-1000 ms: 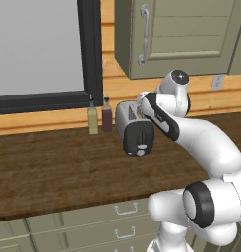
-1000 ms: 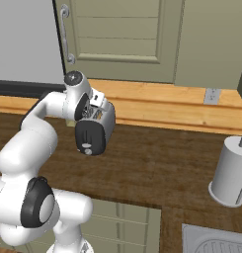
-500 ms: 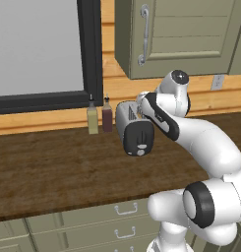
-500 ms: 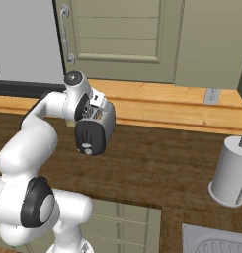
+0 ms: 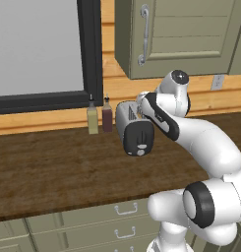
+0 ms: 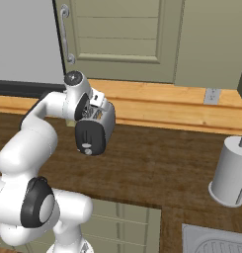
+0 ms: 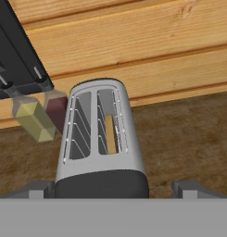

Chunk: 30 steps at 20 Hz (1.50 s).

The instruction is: Start the toaster. Once the lever pops up, take the bread to the plate on the dining counter.

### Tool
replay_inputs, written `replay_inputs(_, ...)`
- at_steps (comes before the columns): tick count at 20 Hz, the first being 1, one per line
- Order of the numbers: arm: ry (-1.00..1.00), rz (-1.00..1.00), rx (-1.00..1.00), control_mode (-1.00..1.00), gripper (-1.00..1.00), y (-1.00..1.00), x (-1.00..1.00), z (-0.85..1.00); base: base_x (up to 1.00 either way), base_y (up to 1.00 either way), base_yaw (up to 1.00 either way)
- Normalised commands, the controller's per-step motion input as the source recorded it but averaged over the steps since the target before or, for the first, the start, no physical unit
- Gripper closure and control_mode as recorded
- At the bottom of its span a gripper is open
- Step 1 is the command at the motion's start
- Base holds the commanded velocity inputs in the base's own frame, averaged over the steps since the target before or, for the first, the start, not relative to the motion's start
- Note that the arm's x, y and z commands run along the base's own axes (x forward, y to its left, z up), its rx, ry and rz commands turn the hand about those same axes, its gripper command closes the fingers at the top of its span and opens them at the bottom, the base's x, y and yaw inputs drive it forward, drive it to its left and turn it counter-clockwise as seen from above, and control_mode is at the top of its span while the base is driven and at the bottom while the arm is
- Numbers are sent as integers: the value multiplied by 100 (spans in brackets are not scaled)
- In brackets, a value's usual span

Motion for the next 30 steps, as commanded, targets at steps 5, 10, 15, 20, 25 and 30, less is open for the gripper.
replay_inputs(5, 0, 0, 0, -100, -100, 0, 0, 0, 0, 0, 0)
replay_inputs(10, 0, 0, 0, -100, -100, 0, 0, 0, 0, 0, 0)
replay_inputs(15, 0, 0, 0, -100, -100, 0, 0, 0, 0, 0, 0)
replay_inputs(20, 0, 0, 0, -100, -100, 0, 0, 0, 0, 0, 0)
replay_inputs(25, 0, 0, 0, -100, -100, 0, 0, 0, 0, 0, 0)
replay_inputs(30, 0, 0, 0, -100, -100, 0, 0, 0, 0, 0, 0)
